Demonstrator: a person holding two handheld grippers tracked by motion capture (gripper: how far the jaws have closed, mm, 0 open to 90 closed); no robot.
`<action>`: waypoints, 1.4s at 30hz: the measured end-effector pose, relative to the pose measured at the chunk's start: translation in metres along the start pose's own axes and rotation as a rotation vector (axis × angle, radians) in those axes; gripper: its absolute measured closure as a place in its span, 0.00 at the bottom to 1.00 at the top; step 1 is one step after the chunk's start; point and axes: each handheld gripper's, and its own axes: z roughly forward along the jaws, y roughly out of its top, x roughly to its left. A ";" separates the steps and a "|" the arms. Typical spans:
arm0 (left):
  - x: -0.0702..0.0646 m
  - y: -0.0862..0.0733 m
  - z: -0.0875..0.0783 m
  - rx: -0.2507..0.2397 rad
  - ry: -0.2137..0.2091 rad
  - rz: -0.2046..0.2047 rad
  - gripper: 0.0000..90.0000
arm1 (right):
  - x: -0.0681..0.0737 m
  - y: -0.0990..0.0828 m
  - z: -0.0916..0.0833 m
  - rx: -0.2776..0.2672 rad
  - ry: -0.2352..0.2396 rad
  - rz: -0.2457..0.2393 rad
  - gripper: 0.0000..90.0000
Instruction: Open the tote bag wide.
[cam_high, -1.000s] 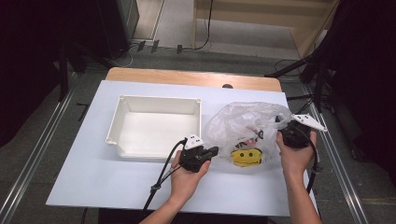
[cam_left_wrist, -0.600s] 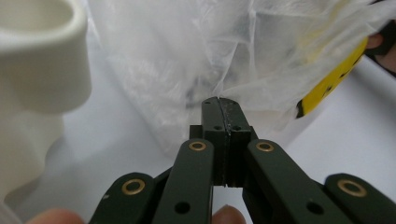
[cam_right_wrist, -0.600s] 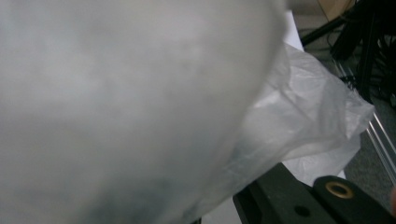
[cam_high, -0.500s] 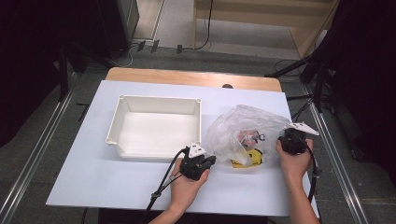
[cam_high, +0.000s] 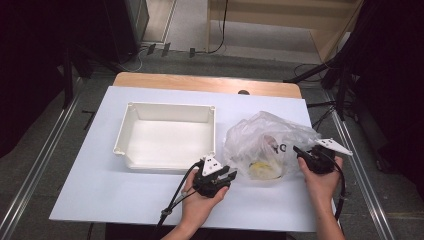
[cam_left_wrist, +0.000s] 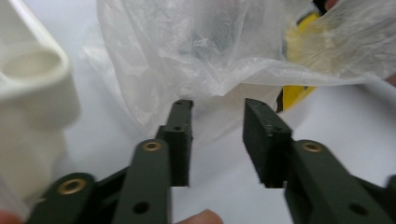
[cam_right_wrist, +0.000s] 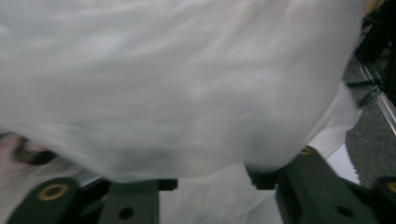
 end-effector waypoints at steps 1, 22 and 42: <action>-0.001 0.003 -0.002 -0.016 0.010 0.006 0.63 | 0.000 0.001 -0.006 -0.019 0.013 -0.001 0.64; -0.006 0.063 0.004 -0.070 0.065 0.061 0.64 | 0.045 0.004 -0.036 -0.025 0.163 -0.102 0.28; 0.024 0.065 0.006 -0.049 0.007 -0.046 0.89 | 0.035 -0.043 -0.015 0.216 0.206 -0.129 0.82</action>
